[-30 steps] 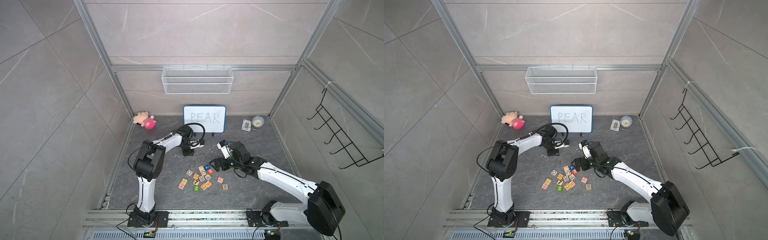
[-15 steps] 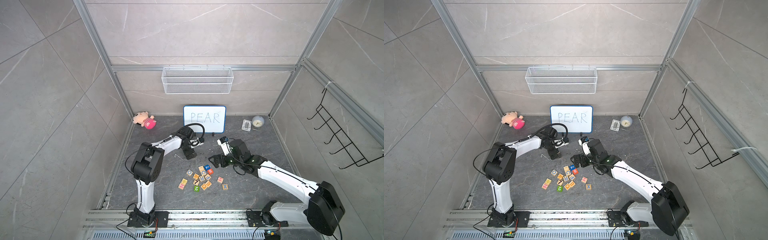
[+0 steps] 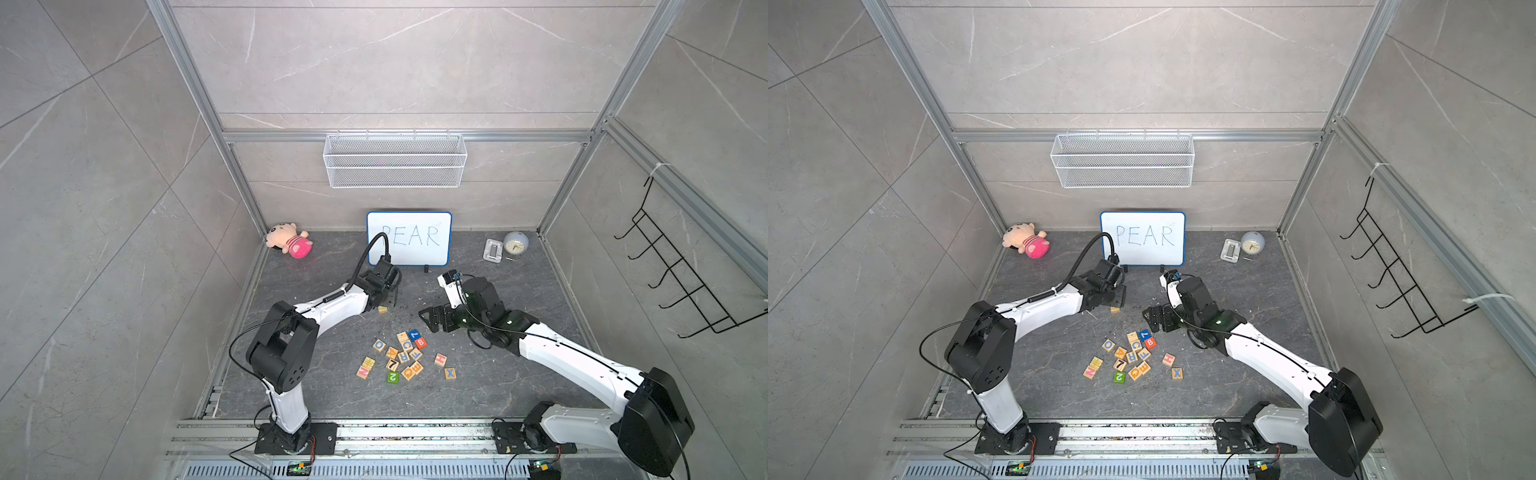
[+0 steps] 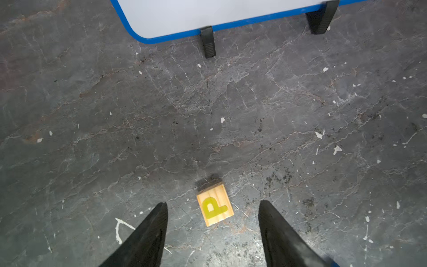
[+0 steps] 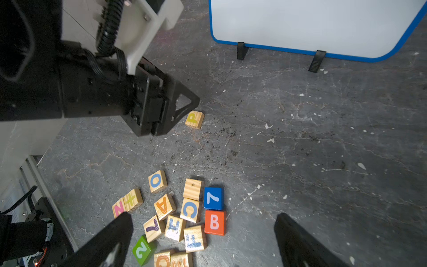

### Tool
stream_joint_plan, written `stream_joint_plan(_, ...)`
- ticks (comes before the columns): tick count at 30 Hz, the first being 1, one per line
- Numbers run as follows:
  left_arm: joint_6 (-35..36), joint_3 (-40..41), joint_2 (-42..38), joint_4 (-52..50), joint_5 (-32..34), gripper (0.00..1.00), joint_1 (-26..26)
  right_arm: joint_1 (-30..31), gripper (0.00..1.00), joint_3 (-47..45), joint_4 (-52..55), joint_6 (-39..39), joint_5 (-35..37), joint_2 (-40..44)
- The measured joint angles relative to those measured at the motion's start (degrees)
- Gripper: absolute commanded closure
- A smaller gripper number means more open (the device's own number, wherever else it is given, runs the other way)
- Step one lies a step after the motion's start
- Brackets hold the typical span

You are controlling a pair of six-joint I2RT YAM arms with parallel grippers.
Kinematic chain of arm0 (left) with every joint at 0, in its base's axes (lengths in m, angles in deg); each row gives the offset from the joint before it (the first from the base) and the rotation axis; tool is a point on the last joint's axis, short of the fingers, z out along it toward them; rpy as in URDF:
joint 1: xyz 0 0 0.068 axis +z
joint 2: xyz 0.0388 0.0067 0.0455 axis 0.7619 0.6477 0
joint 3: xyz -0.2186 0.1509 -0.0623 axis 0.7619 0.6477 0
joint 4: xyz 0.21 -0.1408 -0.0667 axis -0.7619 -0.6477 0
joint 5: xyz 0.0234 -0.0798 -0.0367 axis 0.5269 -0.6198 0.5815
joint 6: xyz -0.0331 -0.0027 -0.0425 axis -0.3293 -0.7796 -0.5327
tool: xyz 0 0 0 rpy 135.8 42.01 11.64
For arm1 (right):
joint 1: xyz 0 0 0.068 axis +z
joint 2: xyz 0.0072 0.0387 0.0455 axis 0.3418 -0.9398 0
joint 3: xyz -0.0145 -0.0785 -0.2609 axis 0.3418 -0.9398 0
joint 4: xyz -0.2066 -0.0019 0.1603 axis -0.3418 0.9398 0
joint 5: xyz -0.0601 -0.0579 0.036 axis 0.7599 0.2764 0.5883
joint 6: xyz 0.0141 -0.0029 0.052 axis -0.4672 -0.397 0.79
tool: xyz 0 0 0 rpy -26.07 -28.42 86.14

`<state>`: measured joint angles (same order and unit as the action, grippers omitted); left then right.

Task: Spell the uppercase word “pear” with letter blocks
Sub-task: Pick up the letter block from the center of the board.

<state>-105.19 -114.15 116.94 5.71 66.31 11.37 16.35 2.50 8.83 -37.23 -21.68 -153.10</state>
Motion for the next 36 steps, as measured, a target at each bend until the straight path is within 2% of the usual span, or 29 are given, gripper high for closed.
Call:
stream_joint_plan(3,-4.2,-2.5,1.7,-1.4,2.6,0.35,-2.0,0.0,0.02,-0.3,0.0,0.2,0.2,0.6)
stream_joint_plan(9,-11.1,-6.1,5.1,-5.3,5.9,0.33,-1.9,0.0,0.02,-1.1,0.0,0.2,0.6,1.9)
stream_joint_plan(12,-13.7,-6.3,6.3,-7.6,6.9,0.38,-1.8,0.0,0.02,-1.2,0.0,0.2,0.7,2.2)
stream_joint_plan(15,-15.8,-6.7,7.5,-10.2,7.3,0.37,-1.7,0.0,0.01,-1.3,0.0,0.2,0.7,2.3)
stream_joint_plan(30,-19.5,-9.2,13.9,-13.5,7.7,0.35,-3.8,0.0,0.01,-2.4,-0.3,0.2,0.6,3.7)
stream_joint_plan(36,-19.4,-9.0,14.2,-11.8,7.7,0.44,-3.4,0.0,0.01,-2.5,-0.4,0.2,0.6,4.2)
